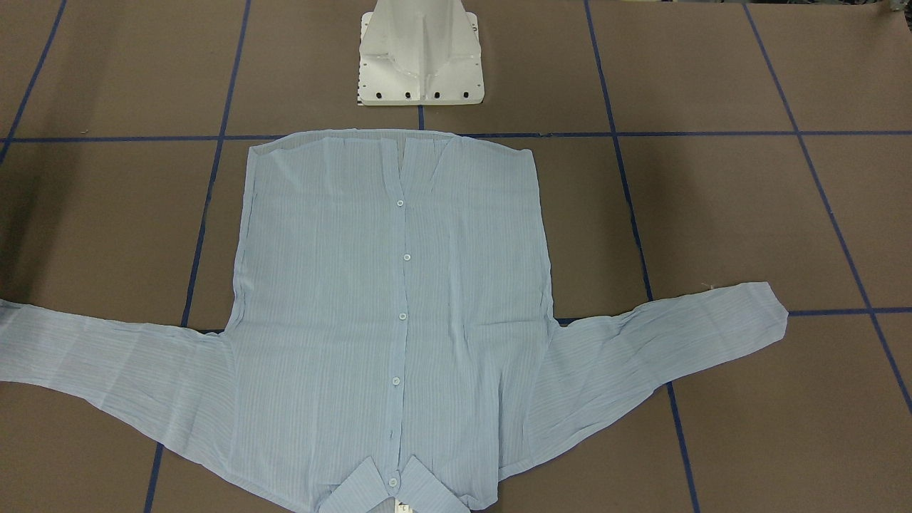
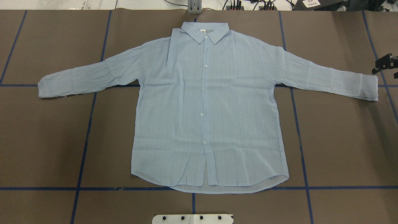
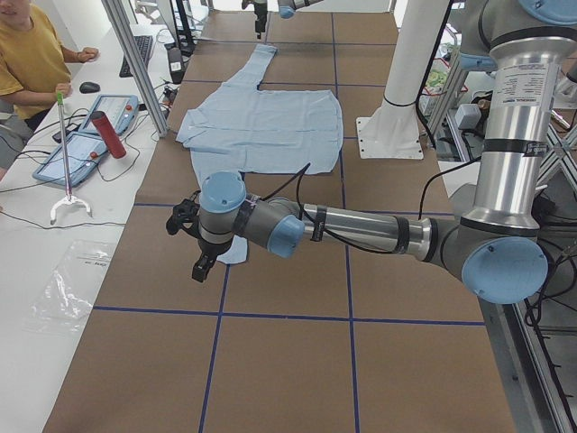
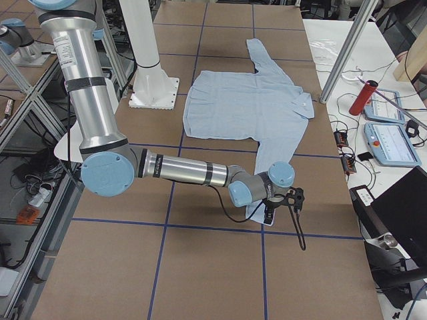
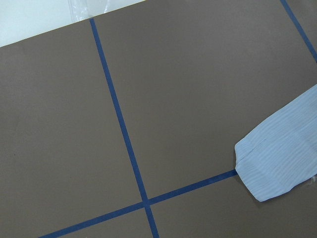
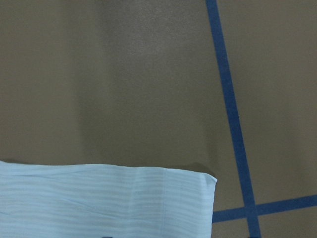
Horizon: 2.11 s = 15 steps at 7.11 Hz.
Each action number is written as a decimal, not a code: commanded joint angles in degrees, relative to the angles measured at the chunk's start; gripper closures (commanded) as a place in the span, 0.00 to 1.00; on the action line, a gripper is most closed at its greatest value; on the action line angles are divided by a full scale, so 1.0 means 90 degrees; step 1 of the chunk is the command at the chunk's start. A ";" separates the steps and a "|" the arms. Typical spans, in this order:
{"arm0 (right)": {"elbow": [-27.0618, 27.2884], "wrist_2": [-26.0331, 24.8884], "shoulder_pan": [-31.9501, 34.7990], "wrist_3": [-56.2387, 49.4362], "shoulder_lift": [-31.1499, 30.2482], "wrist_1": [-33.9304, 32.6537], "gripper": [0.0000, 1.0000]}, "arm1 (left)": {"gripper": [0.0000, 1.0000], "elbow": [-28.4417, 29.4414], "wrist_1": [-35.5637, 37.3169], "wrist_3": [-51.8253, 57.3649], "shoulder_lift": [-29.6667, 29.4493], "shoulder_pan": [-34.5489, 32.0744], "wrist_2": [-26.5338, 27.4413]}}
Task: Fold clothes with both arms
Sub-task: 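Move the right gripper toward the sleeve cuff nearest it and grasp it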
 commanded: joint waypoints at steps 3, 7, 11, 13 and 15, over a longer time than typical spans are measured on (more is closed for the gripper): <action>-0.0703 -0.0161 -0.0154 0.0226 0.0421 0.0013 0.12 | 0.01 -0.0009 -0.0001 0.0000 0.0000 0.0000 -0.0004; -0.0851 -0.0151 -0.0193 0.0227 0.0432 0.0013 0.15 | 0.01 -0.0038 -0.0011 0.0019 0.0010 0.0000 -0.0004; -0.0949 -0.0151 -0.0281 0.0227 0.0422 0.0013 0.23 | 0.01 -0.0038 -0.0011 0.0039 0.0010 -0.0010 -0.0004; -0.0969 -0.0131 -0.0300 0.0236 0.0413 0.0013 0.55 | 0.01 -0.0038 -0.0011 0.0000 0.0000 -0.0010 0.0006; -0.0979 -0.0122 -0.0300 0.0256 0.0403 0.0003 0.97 | 0.01 -0.0029 -0.0011 0.0020 0.0000 -0.0010 0.0006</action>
